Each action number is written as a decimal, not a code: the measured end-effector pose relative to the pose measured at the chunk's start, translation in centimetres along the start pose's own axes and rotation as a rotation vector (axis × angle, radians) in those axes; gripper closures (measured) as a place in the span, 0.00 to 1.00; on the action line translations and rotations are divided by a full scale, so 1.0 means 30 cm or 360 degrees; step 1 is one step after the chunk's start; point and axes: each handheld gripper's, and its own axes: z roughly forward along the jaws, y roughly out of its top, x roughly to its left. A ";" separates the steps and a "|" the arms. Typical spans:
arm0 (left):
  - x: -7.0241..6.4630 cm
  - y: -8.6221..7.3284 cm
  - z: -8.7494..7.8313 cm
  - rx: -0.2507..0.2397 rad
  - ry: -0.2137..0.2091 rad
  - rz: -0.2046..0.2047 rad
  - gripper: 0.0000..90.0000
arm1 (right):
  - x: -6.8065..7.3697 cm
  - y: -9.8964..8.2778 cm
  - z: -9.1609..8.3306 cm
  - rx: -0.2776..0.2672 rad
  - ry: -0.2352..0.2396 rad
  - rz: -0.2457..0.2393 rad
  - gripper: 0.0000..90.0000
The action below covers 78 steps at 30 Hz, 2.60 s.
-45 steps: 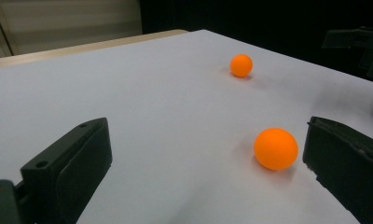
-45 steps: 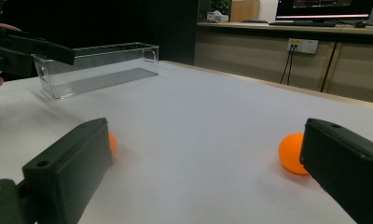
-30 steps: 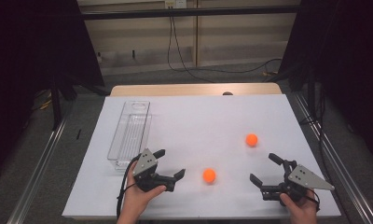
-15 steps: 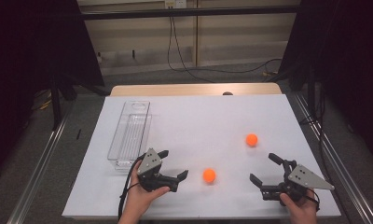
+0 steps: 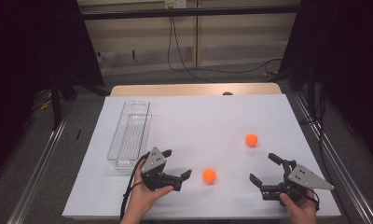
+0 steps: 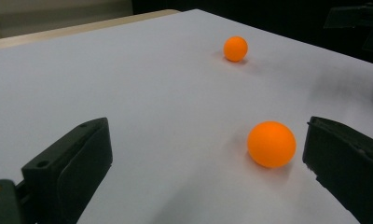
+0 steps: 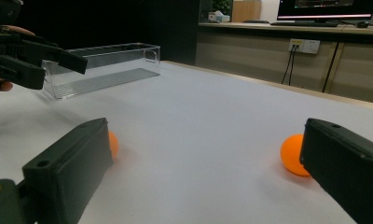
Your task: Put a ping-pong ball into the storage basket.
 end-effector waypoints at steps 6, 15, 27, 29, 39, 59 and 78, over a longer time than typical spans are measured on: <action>-0.007 0.003 0.013 0.0022 -0.0012 -0.0008 0.02 | 0.000 0.000 0.000 -0.0002 0.0002 0.0001 0.02; -0.010 0.010 0.033 0.0028 -0.0006 -0.0020 0.01 | 0.000 0.000 0.001 -0.0002 0.0002 0.0002 0.02; -0.018 0.018 0.055 0.0046 -0.0030 -0.0036 0.03 | -0.001 0.001 0.000 -0.0001 0.0005 0.0001 0.02; -0.018 0.019 0.059 0.0044 -0.0036 -0.0032 0.03 | -0.001 0.001 0.000 -0.0003 0.0006 0.0000 0.02; -0.028 0.022 0.078 0.0058 -0.0057 -0.0020 0.03 | -0.001 0.001 0.000 -0.0003 0.0006 -0.0001 0.02; -0.041 0.023 0.107 0.0110 -0.0084 0.0001 0.04 | -0.001 0.001 0.001 -0.0003 0.0007 -0.0005 0.02; -0.061 0.027 0.139 0.0158 -0.0120 0.0036 0.06 | 0.001 0.002 0.000 -0.0004 0.0010 0.0000 0.02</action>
